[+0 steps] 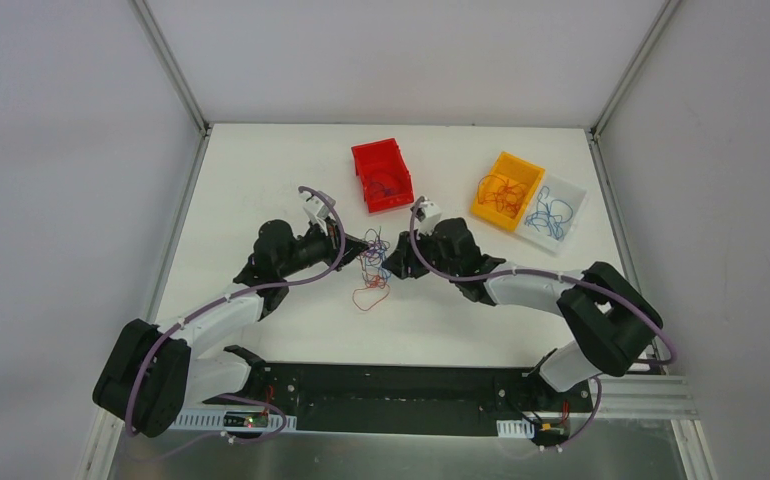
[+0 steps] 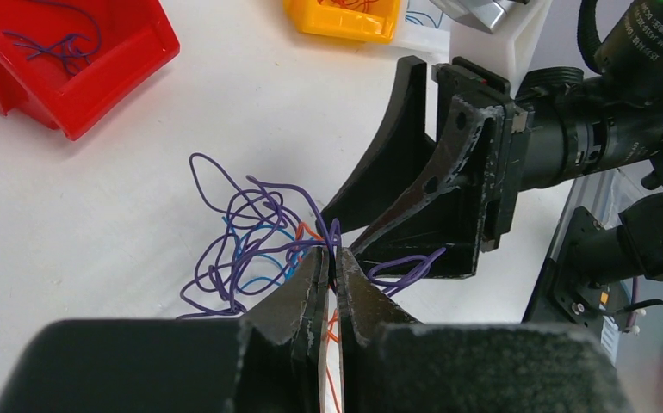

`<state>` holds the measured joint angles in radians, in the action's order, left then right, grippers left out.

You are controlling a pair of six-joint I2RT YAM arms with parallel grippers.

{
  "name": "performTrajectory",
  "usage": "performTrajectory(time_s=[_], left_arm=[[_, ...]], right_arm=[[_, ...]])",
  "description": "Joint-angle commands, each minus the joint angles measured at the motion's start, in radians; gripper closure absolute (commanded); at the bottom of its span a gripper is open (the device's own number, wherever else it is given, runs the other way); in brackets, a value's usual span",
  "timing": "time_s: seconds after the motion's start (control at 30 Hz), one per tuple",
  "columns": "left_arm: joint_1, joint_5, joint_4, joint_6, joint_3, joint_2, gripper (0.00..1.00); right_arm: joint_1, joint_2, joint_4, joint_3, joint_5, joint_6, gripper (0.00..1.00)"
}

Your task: Untangle the cables

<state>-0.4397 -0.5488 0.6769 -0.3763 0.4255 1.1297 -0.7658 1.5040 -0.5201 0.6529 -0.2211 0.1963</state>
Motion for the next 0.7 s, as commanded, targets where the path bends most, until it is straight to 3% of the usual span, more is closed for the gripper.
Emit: performTrajectory(time_s=[0.0, 0.13, 0.27, 0.4, 0.5, 0.67], left_arm=[[-0.008, -0.03, 0.072, -0.007, -0.001, -0.009, 0.94], [-0.008, -0.02, 0.069, -0.006, 0.0, -0.01, 0.94], [-0.008, 0.006, 0.036, -0.002, 0.005, -0.024, 0.95], [-0.008, 0.136, -0.013, 0.022, -0.023, -0.083, 0.95], [-0.008, 0.311, -0.1, 0.03, -0.023, -0.115, 0.99], [-0.008, 0.642, -0.306, 0.009, 0.007, -0.14, 1.0]], right_arm=[[-0.019, 0.043, -0.039, 0.082, 0.006, -0.034, 0.53], [-0.033, 0.091, -0.035, 0.101, 0.022, -0.036, 0.58], [-0.044, 0.096, -0.017, 0.112, 0.045, -0.044, 0.72], [-0.048, 0.057, -0.046, 0.067, 0.135, -0.038, 1.0], [-0.049, 0.018, -0.055, 0.037, 0.205, -0.021, 1.0], [-0.047, -0.082, -0.042, -0.014, 0.455, -0.008, 1.0]])
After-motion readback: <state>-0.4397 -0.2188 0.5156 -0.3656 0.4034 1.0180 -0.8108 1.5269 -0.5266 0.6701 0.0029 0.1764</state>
